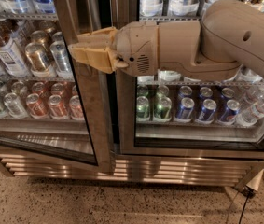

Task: Open left fridge door

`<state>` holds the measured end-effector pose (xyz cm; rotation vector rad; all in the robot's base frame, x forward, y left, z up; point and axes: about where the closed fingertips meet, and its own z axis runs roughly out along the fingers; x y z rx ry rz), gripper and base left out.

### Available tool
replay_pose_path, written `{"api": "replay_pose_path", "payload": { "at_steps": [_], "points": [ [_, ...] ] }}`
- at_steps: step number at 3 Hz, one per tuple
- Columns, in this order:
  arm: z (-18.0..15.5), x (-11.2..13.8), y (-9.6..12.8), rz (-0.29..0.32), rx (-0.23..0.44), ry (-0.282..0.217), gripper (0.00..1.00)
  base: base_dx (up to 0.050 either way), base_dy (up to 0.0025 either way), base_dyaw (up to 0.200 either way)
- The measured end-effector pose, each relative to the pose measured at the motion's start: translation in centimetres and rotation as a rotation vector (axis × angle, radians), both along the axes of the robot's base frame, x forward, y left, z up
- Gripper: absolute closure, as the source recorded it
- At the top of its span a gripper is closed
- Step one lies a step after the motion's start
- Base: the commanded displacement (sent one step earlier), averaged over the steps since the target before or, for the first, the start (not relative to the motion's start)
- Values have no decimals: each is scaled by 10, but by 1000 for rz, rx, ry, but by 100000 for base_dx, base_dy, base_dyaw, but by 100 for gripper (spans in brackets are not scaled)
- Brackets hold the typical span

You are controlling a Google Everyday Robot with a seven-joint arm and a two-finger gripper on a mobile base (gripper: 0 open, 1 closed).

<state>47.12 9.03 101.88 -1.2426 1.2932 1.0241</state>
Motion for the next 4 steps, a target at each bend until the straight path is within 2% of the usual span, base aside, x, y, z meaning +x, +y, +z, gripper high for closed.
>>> {"api": "replay_pose_path", "payload": {
  "at_steps": [1,4],
  "points": [
    [0,0,0,0,0,0,100,-4294,223,-10227],
    [0,0,0,0,0,0,100,-2638,-223,16932]
  ]
}}
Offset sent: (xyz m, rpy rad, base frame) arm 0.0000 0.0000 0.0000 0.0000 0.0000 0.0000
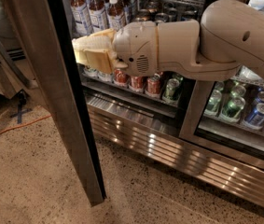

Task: Open left fridge door

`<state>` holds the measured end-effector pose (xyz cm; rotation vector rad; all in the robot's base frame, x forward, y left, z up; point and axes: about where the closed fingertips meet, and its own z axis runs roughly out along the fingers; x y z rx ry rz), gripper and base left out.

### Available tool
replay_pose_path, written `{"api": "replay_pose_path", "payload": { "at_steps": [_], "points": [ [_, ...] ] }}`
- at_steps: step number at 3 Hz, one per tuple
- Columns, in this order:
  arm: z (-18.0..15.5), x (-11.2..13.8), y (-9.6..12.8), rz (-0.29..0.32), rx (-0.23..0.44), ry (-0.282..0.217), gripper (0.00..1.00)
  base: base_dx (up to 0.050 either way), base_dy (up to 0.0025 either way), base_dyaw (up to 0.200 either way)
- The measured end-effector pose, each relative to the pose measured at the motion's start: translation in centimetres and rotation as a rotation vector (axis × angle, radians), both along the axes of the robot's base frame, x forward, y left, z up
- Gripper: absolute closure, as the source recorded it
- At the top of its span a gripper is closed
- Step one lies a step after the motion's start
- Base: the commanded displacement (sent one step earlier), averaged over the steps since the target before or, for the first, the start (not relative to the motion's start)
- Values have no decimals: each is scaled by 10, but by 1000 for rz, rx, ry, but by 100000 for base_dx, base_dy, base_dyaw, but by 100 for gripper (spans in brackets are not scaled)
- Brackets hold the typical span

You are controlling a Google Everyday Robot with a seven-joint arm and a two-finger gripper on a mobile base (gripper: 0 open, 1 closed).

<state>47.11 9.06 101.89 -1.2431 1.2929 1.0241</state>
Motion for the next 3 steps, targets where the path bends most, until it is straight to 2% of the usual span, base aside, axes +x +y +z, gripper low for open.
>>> {"api": "replay_pose_path", "payload": {
  "at_steps": [2,3],
  "points": [
    [0,0,0,0,0,0,100,-2784,-238,16649],
    [0,0,0,0,0,0,100,0,0,0]
  ]
}}
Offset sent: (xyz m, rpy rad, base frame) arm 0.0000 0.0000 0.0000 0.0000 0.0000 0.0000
